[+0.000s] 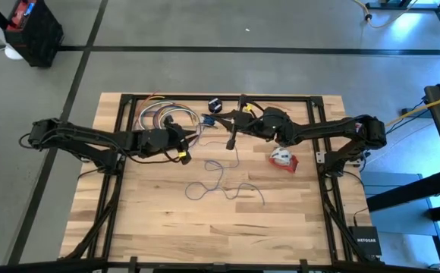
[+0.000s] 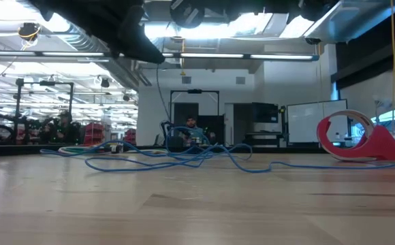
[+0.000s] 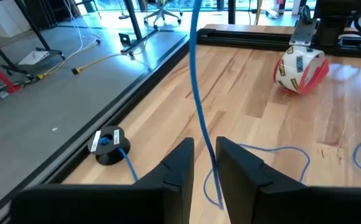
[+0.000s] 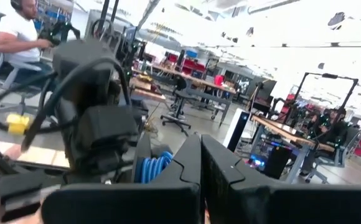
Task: Coil cords
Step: Coil the blue wire onto the spool
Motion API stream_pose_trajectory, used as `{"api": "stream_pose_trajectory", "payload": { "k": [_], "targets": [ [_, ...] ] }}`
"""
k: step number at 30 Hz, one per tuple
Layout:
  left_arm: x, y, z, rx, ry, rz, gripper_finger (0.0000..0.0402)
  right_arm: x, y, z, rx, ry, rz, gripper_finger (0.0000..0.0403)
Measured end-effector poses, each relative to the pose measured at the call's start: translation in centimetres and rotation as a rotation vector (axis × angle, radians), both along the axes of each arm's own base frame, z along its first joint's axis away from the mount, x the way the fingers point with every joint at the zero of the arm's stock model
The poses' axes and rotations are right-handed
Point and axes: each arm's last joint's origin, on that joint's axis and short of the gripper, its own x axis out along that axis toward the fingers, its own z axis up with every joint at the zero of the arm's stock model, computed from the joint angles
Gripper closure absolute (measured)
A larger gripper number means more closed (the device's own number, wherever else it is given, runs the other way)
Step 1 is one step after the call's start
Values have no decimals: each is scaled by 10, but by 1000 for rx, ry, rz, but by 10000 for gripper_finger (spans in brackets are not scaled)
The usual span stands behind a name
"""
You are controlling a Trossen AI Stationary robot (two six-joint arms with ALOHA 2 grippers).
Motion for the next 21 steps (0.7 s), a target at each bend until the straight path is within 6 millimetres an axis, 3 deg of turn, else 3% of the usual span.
{"api": "stream_pose_trajectory", "payload": {
  "k": [14,21],
  "targets": [
    [7,1,-5,-6,-7,4,396,1,0,10,-2,-19,1,400],
    [26,2,-11,-5,-103,11,400,1,0,16,56,-92,17,400]
  ]
}}
